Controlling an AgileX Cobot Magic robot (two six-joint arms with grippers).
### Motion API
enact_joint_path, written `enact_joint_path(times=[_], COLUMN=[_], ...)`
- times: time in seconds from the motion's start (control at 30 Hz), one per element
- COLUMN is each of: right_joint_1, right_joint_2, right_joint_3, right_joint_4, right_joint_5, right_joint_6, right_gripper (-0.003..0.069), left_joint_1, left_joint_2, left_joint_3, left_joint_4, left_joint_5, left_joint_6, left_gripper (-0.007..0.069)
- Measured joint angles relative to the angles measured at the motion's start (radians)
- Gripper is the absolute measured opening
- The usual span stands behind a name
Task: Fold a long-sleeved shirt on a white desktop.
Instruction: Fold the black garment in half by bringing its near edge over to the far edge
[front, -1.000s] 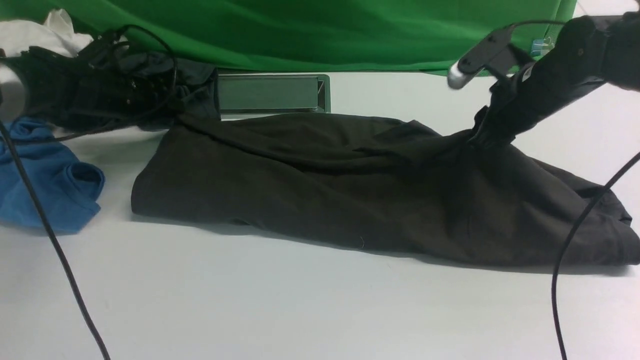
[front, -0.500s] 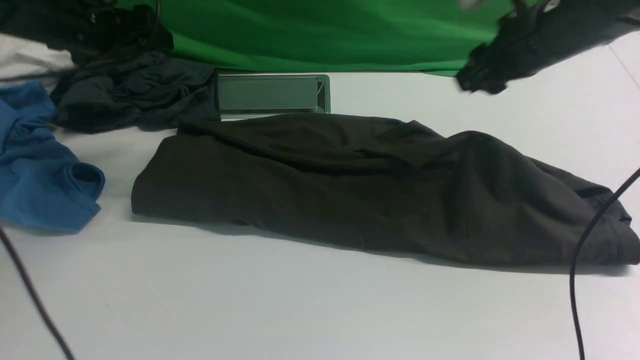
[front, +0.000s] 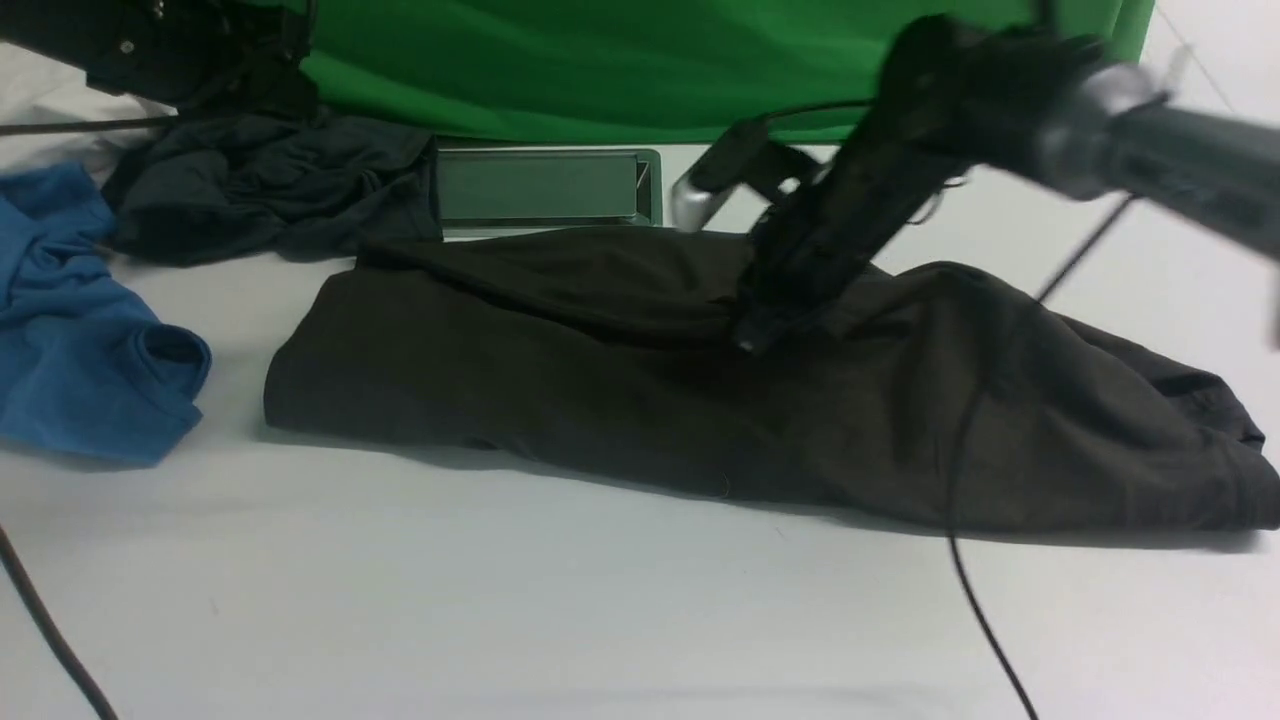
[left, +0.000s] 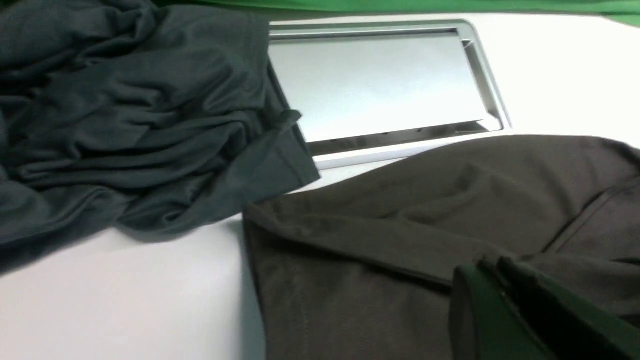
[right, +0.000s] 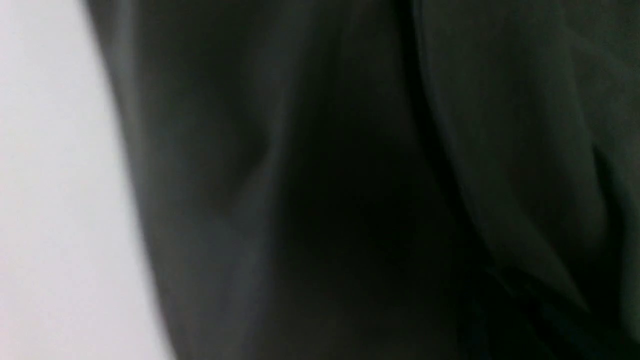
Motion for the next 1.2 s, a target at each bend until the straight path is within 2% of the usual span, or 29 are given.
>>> enact_joint_path(times=[0.1,0.23,0.33,0.4,0.53,0.57,0.6,0.67,0.7,0.73,0.77,0.8,0.83,0.87,0.9,0.97,1.03,1.2], right_joint_1=[0.001,-0.001,-0.010,-0.017,-0.018,-0.018,-0.018,-0.018,-0.017,-0.017,-0.017,-0.017,-0.018,-0.018,-0.018,-0.015,-0.011,-0.011], right_joint_2=[0.051,0.060,0.060,0.059,0.035,0.021,0.014,-0.042,-0.052,-0.087,-0.109,-0.114,-0.149,-0.149,-0.175,-0.194,-0.199,-0.199], right_joint_3=[-0.095,-0.165,-0.209,-0.276,-0.323,-0.318,-0.314,-0.216,-0.206,-0.140,-0.091,-0.070,0.011,0.021,0.102,0.178,0.249,0.292], right_joint_4=[-0.060,-0.283,-0.355,-0.373,-0.340,-0.303,-0.289,-0.234,-0.232,-0.226,-0.226,-0.226,-0.228,-0.229,-0.243,-0.299,-0.395,-0.487], right_joint_5=[-0.058,-0.282,-0.330,-0.264,-0.018,0.068,0.079,0.117,0.116,0.106,0.099,0.096,0.078,0.076,0.043,-0.010,-0.092,-0.163], right_joint_6=[0.058,0.284,0.401,0.446,0.338,0.295,0.284,0.225,0.212,0.164,0.130,0.123,0.047,0.047,-0.022,-0.059,-0.040,0.008], right_gripper=[0.0025,0.0025,0.0026,0.0028,0.0064,0.0111,0.0120,0.0337,0.0356,0.0477,0.0545,0.0564,0.0607,0.0608,0.0598,0.0551,0.0471,0.0386], left_joint_1=[0.000,0.000,0.000,0.000,0.000,0.000,0.000,0.000,0.000,0.001,0.001,0.001,0.002,0.002,0.002,0.002,0.002,0.002], left_joint_2=[0.000,0.000,0.000,0.000,0.000,0.000,0.000,0.000,0.000,0.000,0.000,0.000,0.000,0.000,0.000,0.000,0.000,0.000], left_joint_3=[0.000,0.000,0.000,0.000,0.000,0.000,0.000,0.000,0.000,0.000,0.000,0.000,0.000,0.000,0.001,0.002,0.003,0.007], left_joint_4=[0.011,0.016,0.017,0.017,0.017,0.017,0.017,0.011,0.011,0.012,0.014,0.016,0.023,0.025,0.028,0.030,0.030,0.030], left_joint_5=[0.000,-0.006,-0.005,0.000,0.020,0.023,0.023,0.034,0.035,0.045,0.049,0.051,0.057,0.058,0.058,0.058,0.058,0.058], left_joint_6=[0.000,0.000,0.000,0.000,0.000,0.000,0.000,-0.001,-0.001,-0.001,-0.001,-0.001,-0.001,-0.001,-0.001,-0.001,-0.002,-0.002], left_gripper=[0.0020,0.0020,0.0020,0.0020,0.0020,0.0020,0.0020,0.0020,0.0020,0.0020,0.0020,0.0020,0.0020,0.0020,0.0020,0.0020,0.0020,0.0020])
